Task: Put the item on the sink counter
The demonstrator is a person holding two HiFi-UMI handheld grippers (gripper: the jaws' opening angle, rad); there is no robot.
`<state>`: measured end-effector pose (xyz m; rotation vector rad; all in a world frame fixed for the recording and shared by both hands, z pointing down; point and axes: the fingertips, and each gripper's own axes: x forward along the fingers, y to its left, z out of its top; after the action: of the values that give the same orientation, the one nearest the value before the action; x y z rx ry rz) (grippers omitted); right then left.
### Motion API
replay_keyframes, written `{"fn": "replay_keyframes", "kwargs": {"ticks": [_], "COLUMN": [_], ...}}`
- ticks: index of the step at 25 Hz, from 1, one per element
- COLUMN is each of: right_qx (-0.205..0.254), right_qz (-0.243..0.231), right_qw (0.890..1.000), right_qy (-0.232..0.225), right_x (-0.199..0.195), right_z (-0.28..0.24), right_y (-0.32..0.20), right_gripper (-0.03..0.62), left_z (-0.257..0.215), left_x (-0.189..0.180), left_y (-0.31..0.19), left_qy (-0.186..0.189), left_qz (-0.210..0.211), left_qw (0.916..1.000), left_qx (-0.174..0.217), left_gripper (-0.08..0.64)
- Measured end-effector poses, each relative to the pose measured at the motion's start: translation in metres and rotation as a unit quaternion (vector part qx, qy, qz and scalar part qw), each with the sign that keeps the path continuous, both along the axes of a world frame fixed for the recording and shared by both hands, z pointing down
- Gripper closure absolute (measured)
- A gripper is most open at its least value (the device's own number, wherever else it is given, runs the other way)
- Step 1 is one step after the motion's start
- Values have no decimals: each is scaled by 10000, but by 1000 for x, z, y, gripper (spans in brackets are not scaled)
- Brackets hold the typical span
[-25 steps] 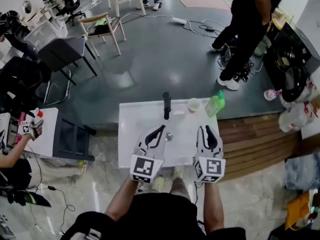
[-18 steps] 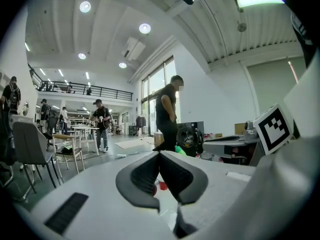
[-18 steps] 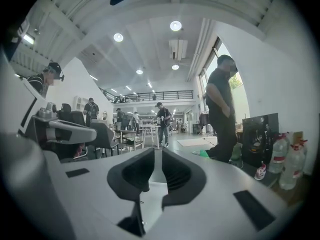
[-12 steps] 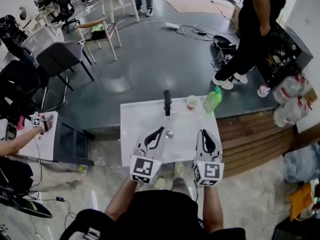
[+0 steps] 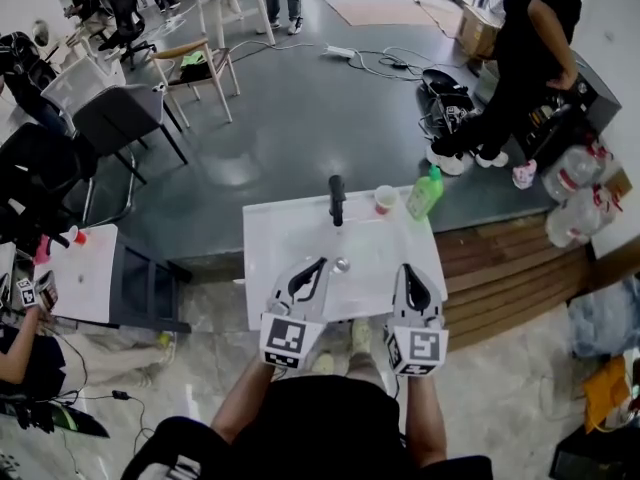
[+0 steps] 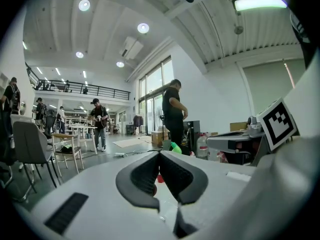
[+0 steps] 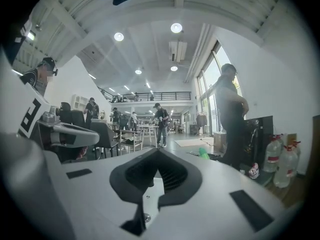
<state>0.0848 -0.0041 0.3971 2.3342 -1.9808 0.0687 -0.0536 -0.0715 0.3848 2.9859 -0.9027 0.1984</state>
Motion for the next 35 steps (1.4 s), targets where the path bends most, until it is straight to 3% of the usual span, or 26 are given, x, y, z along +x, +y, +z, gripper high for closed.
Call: {"fn": "replay_keyframes", "kwargs": {"ticks": [35], "right_qx": [36], "right_qz": [-121], "right_qw": [9999], "right_qy": [-31], "right_x": [0], "right_z": [-2], "right_y": [-10], "right_gripper": [594], "left_z": [3], "left_x": [3], "left_y": [-5], "left_qy": [-18], "left_qz": [-14], "left_qw": [10000], "left_qx": [-53], "left_gripper": [558]}}
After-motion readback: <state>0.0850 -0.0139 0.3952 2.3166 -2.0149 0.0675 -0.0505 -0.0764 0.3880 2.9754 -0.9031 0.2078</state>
